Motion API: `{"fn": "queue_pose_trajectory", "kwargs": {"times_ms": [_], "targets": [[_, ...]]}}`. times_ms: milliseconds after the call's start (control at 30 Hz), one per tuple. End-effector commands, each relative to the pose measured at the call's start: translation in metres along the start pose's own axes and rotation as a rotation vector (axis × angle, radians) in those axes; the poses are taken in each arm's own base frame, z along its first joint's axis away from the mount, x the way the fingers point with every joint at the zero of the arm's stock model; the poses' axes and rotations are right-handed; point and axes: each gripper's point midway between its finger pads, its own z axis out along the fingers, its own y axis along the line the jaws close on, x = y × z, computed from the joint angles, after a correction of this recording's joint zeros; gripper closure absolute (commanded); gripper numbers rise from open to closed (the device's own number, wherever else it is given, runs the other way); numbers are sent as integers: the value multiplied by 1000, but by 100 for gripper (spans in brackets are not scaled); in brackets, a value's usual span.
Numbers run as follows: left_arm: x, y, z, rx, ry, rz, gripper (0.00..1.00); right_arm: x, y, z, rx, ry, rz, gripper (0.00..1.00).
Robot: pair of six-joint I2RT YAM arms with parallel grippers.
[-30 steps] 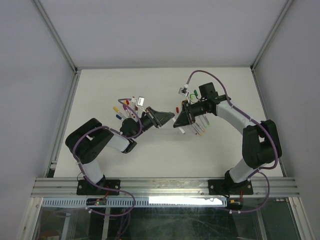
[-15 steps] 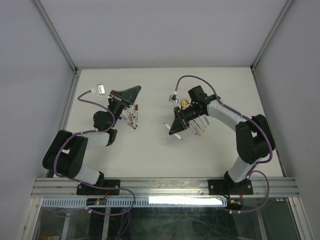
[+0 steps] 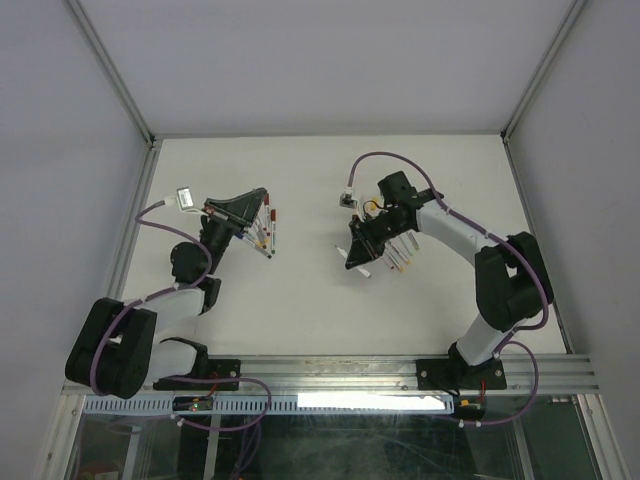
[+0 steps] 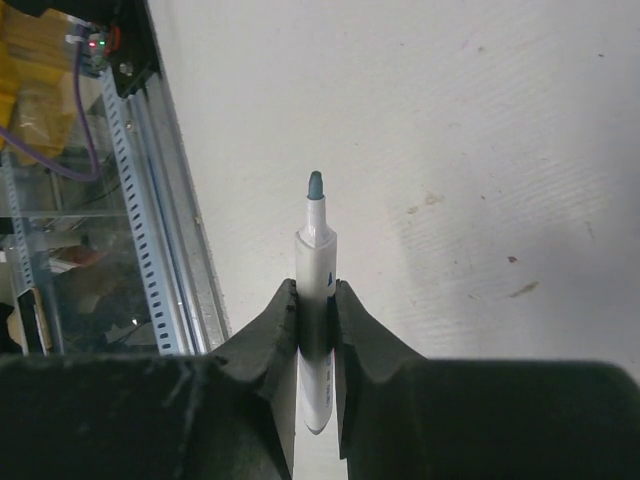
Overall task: Open the pen caps
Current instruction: Place the pen at the center of the board.
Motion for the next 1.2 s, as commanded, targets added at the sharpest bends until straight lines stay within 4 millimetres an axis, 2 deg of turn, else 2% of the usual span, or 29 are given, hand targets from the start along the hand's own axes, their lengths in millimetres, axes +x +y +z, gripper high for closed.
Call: {"fn": "queue_pose_trajectory", "kwargs": {"times_ms": [0,167,433,800,1167], "targets": [[12,-1,-18,-21,75,40,100,-14,-10,-20,152,-13,-85,100],[28,4,-32,-90,191,60,100,-3,-26,-25,263,28,-46,100],[51,32,-53,-243,303,20,100,23,-52,-32,423,85,1,98],[76,42,-62,-292,357,-58,100,36,-74,-28,494,131,55,97],[92,51,-65,-303,394,-103,100,39,-82,-27,518,139,77,95]]}}
